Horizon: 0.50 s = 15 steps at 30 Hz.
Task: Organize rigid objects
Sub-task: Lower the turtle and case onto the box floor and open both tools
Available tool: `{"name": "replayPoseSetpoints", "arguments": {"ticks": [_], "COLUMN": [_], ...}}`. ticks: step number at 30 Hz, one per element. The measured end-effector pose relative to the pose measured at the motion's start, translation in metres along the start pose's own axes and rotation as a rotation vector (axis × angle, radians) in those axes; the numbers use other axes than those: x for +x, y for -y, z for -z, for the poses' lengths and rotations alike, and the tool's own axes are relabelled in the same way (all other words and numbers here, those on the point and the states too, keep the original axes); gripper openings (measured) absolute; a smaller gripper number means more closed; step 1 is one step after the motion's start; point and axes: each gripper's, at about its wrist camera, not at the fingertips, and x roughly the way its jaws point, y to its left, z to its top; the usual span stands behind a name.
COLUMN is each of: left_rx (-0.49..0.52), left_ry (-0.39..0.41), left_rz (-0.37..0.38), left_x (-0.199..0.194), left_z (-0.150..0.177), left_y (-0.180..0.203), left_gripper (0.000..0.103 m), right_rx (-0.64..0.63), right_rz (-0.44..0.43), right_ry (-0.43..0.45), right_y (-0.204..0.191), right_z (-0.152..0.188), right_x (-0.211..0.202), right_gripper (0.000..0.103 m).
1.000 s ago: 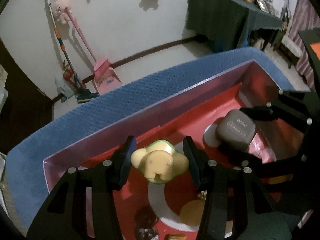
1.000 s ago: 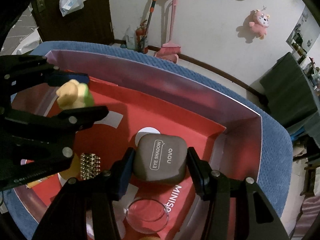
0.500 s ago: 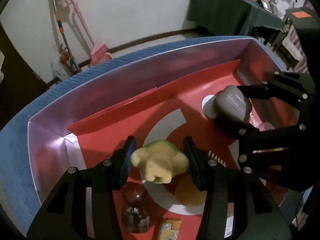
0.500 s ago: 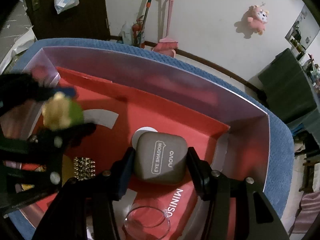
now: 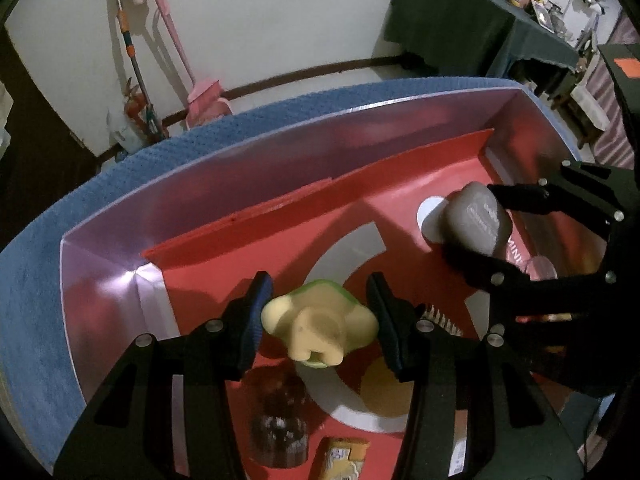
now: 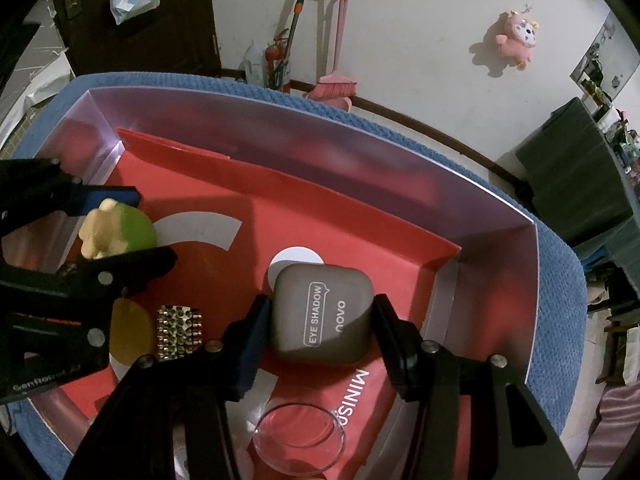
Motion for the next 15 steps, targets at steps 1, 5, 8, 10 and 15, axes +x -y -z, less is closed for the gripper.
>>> {"name": "replayPoseSetpoints", "arguments": {"ticks": [1, 5, 8, 10, 15], "left_rx": [0.000, 0.000, -0.005, -0.010, -0.017], "left_ry": [0.007, 0.017, 0.017, 0.016, 0.005], "left_rz": [-0.001, -0.010, -0.013, -0.013, -0.018], "left_x": [0.000, 0.004, 0.007, 0.009, 0.014], "left_z": [-0.001, -0.006, -0.009, -0.011, -0.015], "left_y": [0.000, -0.001, 0.000, -0.001, -0.002], "left_gripper": [0.047, 0.047, 0.047, 0.047, 0.048], "right_rx": [-0.001, 0.008, 0.012, 0.016, 0.014], "right_rz": [0.001, 0.003, 0.001, 0.001, 0.007], "right_ry": [-0.001, 0.000, 0.002, 0.003, 0.010], "right_y": [-0.001, -0.001, -0.001, -0.002, -0.005], "right_z": [0.000, 0.001, 0.002, 0.003, 0.008], "right_x": [0.000, 0.001, 0.001, 0.002, 0.004], "right_gripper": [0.054, 0.054, 0.054, 0.054, 0.054]}}
